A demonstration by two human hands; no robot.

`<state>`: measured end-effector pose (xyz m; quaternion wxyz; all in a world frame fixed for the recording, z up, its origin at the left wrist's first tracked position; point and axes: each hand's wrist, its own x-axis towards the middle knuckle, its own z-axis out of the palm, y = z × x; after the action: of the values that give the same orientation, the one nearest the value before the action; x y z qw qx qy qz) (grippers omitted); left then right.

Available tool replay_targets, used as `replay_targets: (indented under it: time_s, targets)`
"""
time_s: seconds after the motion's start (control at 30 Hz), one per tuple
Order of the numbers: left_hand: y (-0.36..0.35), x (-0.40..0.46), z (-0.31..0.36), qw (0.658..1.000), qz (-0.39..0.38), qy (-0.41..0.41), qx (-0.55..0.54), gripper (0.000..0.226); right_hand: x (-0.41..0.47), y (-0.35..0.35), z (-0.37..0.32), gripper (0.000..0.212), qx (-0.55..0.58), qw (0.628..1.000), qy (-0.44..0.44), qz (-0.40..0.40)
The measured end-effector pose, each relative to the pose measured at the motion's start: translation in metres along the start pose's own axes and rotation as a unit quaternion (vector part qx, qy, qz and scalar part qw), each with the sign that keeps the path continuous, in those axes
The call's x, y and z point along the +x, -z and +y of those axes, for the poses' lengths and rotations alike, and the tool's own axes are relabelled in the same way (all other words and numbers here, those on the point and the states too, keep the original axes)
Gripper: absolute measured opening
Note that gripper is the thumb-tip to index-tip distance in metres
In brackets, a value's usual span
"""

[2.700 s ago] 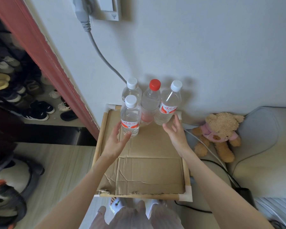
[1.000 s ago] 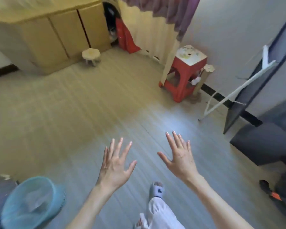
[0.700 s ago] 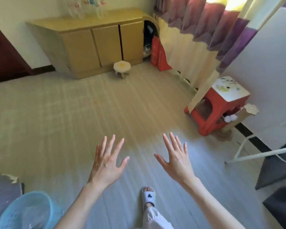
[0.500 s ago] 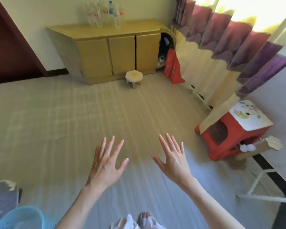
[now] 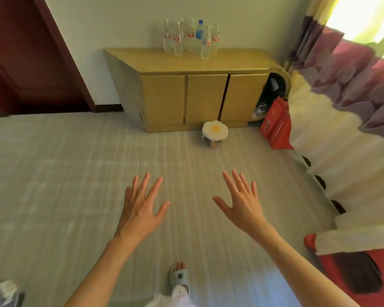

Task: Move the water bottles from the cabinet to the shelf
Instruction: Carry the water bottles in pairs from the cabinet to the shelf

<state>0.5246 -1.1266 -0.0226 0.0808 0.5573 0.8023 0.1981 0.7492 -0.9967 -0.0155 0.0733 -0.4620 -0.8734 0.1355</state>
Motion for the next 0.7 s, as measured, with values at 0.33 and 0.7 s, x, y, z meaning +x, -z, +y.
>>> replay_targets:
  time_s: [0.33, 0.7]
  targets:
    - [-0.001, 0.233, -0.048, 1.000, -0.016, -0.016, -0.013, 0.078, 0.236, 0.004, -0.001, 0.075, 0.010, 0.999, -0.030, -0.011]
    - [0.013, 0.522, -0.088, 0.999, 0.032, -0.007, -0.028, 0.073, 0.539, 0.019, 0.021, 0.072, 0.039, 0.999, 0.000, 0.033]
